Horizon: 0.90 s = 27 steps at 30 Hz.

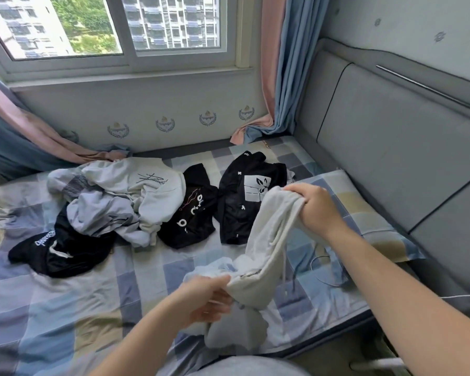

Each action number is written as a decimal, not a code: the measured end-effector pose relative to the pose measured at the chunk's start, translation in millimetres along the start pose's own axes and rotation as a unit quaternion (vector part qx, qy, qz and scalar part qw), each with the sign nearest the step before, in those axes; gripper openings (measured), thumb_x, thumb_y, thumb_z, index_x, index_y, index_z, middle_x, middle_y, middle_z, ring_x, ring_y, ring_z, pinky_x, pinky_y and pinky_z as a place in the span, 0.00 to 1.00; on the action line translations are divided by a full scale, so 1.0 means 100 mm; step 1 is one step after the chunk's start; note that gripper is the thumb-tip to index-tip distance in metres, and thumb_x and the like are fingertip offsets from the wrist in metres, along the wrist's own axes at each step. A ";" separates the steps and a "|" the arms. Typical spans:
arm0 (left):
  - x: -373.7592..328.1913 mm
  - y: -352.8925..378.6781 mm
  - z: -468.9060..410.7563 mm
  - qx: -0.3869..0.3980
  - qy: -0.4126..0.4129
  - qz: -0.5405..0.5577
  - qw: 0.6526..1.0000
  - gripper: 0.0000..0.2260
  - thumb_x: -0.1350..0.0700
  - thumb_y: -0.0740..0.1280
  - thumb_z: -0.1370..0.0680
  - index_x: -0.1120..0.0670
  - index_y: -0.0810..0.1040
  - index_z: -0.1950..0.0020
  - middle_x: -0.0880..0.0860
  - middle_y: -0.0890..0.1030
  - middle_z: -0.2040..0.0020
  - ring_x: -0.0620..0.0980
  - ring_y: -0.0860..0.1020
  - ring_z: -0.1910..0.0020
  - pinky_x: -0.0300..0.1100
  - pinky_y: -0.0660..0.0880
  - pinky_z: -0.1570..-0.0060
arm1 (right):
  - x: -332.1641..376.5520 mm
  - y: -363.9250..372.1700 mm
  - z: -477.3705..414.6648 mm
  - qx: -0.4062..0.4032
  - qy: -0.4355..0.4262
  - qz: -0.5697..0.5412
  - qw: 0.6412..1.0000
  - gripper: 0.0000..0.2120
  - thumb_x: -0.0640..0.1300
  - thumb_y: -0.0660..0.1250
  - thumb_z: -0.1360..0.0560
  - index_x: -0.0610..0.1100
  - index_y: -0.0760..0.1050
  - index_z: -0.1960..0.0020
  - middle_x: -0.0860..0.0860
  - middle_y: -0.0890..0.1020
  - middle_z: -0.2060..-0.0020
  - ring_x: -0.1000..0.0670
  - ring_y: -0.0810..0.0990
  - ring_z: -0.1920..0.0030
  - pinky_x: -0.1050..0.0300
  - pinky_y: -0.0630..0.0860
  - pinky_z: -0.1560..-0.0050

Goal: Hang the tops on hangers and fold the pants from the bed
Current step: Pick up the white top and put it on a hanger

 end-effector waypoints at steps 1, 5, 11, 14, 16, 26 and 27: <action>-0.02 0.02 0.00 -0.003 0.011 -0.068 0.998 0.17 0.41 0.67 0.21 0.55 0.81 0.53 0.50 0.85 0.60 0.48 0.83 0.63 0.41 0.76 0.59 | 0.14 -0.03 0.00 0.007 -0.025 0.004 1.000 0.10 0.36 0.67 0.23 0.44 0.84 0.46 0.52 0.85 0.54 0.48 0.82 0.51 0.47 0.79 0.47; -0.77 0.07 0.22 -0.105 0.253 -0.148 0.950 0.13 0.45 0.71 0.22 0.54 0.76 0.57 0.49 0.81 0.57 0.47 0.78 0.61 0.41 0.72 0.59 | 0.66 -0.08 0.07 0.034 -0.114 0.051 0.992 0.11 0.40 0.67 0.25 0.47 0.84 0.46 0.53 0.84 0.54 0.48 0.81 0.52 0.45 0.78 0.48; -1.52 0.36 0.76 -0.123 0.450 -0.146 0.873 0.07 0.48 0.70 0.25 0.47 0.76 0.49 0.41 0.81 0.53 0.36 0.80 0.53 0.37 0.77 0.53 | 1.15 0.05 0.18 0.086 -0.196 0.058 0.975 0.09 0.46 0.70 0.26 0.46 0.85 0.49 0.54 0.84 0.56 0.50 0.81 0.54 0.46 0.78 0.52; -1.63 0.32 0.80 -0.167 0.484 -0.139 0.848 0.13 0.56 0.65 0.19 0.53 0.71 0.63 0.41 0.73 0.70 0.40 0.69 0.71 0.37 0.65 0.68 | 1.14 -0.01 0.13 0.072 -0.175 0.026 0.981 0.12 0.49 0.66 0.29 0.47 0.84 0.49 0.54 0.84 0.56 0.50 0.82 0.53 0.46 0.78 0.50; -1.67 0.22 0.76 -0.182 0.472 -0.094 0.857 0.18 0.58 0.62 0.17 0.56 0.66 0.67 0.43 0.67 0.73 0.42 0.63 0.72 0.39 0.61 0.69 | 1.02 0.00 0.07 0.063 -0.153 0.020 0.986 0.13 0.48 0.65 0.28 0.47 0.84 0.48 0.53 0.84 0.54 0.49 0.81 0.51 0.46 0.78 0.48; -1.51 -0.17 0.55 -0.128 0.321 0.200 0.917 0.16 0.53 0.61 0.16 0.56 0.82 0.58 0.61 0.84 0.56 0.54 0.83 0.59 0.49 0.80 0.57 | -0.07 0.25 0.47 0.000 0.096 -0.063 0.993 0.13 0.58 0.68 0.23 0.49 0.75 0.52 0.53 0.81 0.57 0.49 0.80 0.56 0.61 0.78 0.54; -1.50 -0.16 0.56 -0.122 0.321 0.217 0.914 0.16 0.53 0.61 0.16 0.58 0.82 0.58 0.62 0.84 0.57 0.54 0.84 0.60 0.47 0.81 0.60 | -0.23 0.43 0.56 0.046 0.183 -0.101 0.977 0.23 0.68 0.63 0.25 0.47 0.74 0.53 0.50 0.82 0.59 0.49 0.81 0.62 0.54 0.81 0.59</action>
Point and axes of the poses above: each hand's wrist, its own z-axis away from the middle knuckle, its own y-axis out of the palm, x = y × z, the point moved 9 cm from there along -z, towards the middle knuckle
